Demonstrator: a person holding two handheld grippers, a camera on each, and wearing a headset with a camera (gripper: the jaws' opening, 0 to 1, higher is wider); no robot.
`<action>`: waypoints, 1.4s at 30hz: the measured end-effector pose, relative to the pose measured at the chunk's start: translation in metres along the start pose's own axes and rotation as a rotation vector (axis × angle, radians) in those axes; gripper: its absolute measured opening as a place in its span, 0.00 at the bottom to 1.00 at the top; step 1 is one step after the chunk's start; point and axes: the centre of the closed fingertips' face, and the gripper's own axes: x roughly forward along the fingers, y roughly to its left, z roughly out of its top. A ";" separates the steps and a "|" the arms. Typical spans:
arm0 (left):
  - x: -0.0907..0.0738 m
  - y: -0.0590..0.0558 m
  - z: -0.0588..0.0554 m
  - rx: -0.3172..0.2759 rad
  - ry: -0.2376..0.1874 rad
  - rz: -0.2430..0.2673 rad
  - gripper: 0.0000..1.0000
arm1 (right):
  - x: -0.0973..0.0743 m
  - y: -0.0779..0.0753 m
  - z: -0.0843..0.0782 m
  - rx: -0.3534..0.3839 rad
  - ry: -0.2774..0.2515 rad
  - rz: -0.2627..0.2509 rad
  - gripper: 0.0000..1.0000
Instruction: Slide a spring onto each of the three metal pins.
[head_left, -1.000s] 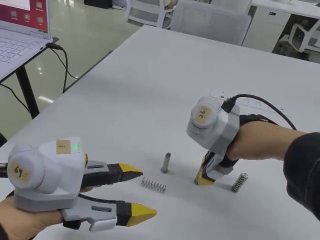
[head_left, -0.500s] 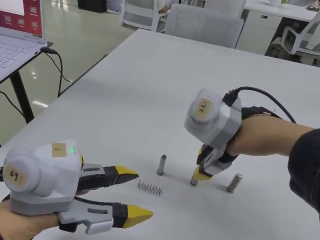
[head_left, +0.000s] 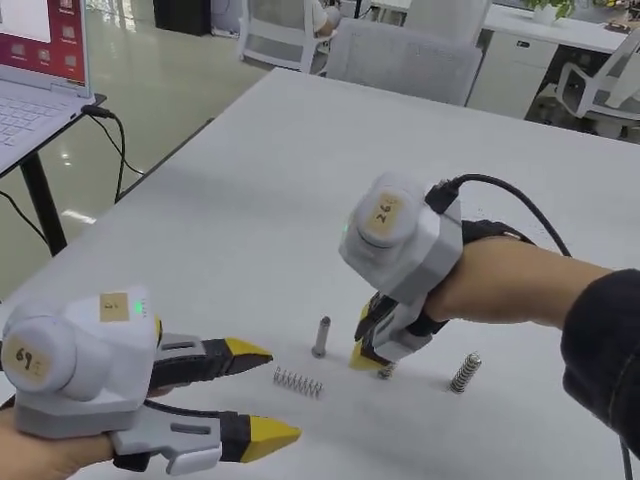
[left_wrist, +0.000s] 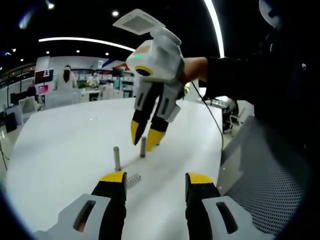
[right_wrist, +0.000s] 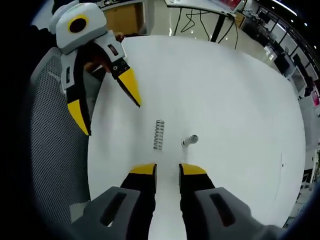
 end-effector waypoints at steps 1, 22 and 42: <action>0.000 0.000 0.000 0.000 0.000 0.001 0.41 | 0.002 0.002 0.001 0.000 -0.003 0.008 0.15; -0.002 0.003 -0.005 -0.009 0.006 0.006 0.40 | 0.051 0.013 0.013 0.028 0.001 0.029 0.12; -0.003 0.007 -0.010 -0.011 0.018 0.016 0.39 | 0.056 0.018 0.005 -0.001 0.042 0.026 0.08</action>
